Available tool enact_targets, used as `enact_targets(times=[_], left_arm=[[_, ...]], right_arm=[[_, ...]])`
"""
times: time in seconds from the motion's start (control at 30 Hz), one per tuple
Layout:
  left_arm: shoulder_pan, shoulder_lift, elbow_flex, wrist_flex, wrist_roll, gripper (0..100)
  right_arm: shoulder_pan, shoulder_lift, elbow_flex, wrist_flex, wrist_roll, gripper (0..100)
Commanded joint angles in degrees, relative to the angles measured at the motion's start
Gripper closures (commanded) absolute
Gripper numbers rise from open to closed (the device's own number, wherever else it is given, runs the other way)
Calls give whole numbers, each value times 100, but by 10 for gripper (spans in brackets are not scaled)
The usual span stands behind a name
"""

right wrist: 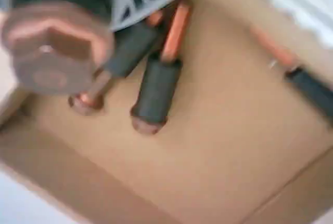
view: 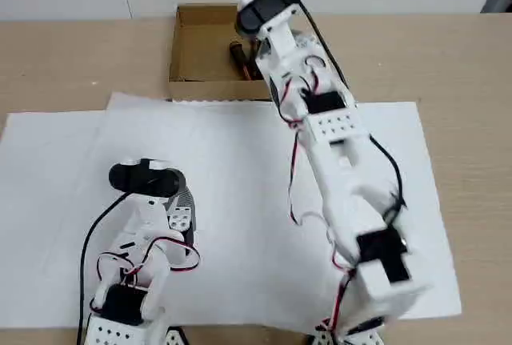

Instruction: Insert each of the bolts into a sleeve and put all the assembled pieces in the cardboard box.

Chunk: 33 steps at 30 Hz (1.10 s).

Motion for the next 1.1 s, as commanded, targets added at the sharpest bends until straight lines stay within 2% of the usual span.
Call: enact_targets(times=[0.0,0.33,0.43,0.57,1.07], left_arm=[[-18,-62,-22,18,35,994],[9,-62,-22,18,-53,994],[9,-62,-22,18,-53,994],[9,-62,-22,18,-53,994],[9,-62,-22,18,-53,994]], right_arm=[[4,620,-1099,-180,431,995],[-119,2404,-2840,-163,1240,989],[-136,2677,-3086,-145,1363,935],[-154,2791,-3138,-145,1363,844],[-119,2765,-3156,-145,1363,844]])
